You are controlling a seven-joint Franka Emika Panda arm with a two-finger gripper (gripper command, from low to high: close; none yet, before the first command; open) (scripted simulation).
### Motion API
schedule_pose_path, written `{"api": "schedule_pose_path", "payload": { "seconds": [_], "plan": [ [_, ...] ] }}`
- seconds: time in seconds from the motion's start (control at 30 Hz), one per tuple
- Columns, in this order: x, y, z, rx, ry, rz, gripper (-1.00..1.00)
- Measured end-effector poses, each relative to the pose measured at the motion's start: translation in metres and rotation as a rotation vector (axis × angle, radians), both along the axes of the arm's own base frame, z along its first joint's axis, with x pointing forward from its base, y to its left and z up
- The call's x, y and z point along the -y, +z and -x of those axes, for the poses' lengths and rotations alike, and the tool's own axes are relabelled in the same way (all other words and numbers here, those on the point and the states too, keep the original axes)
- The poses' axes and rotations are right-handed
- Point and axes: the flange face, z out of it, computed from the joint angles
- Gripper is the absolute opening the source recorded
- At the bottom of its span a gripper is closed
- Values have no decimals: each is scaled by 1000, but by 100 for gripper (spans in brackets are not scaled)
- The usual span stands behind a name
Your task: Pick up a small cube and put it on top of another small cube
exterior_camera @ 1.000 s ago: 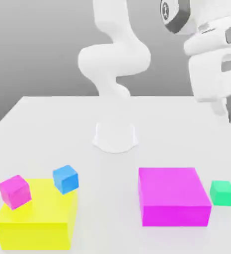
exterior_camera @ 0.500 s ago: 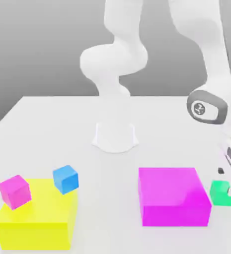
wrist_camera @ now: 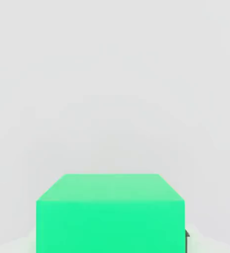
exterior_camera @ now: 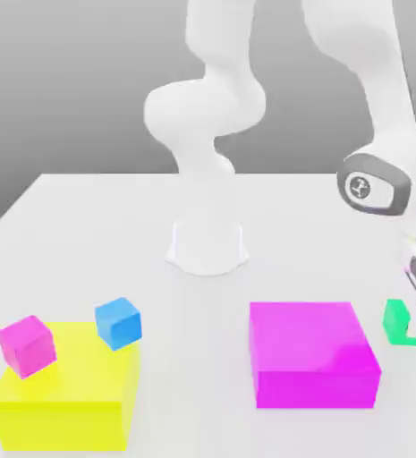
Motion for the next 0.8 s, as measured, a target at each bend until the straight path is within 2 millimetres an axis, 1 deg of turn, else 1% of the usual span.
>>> {"api": "schedule_pose_path", "payload": {
  "seconds": [0.07, 0.1, 0.13, 0.17, 0.23, 0.3, 0.37, 0.43, 0.5, 0.53, 0.57, 0.63, 0.7, 0.73, 0.8],
  "plan": [
    [48, 18, -38, 7, -102, 3, -100],
    [80, 26, -56, 10, -165, 4, -100],
    [116, 35, -74, 12, -236, 6, -100],
    [152, 44, -87, 14, -300, 6, -100],
    [218, 62, -103, 15, -411, 7, -100],
    [283, 78, -109, 14, -516, 7, -100],
    [350, 94, -105, 11, -624, 5, -100],
    [417, 109, -89, 5, -735, 1, -100],
    [481, 122, -64, -3, -843, -6, -100],
    [496, 123, -57, -6, -868, -10, -100],
    [500, 117, -56, -8, -870, -14, -100],
    [501, 97, -56, -9, -868, -17, -100],
    [502, 73, -55, -9, -868, -14, -100],
    [503, 67, -54, -9, -870, -13, 100],
    [503, 67, -54, -9, -870, -13, 100]
  ]
}}
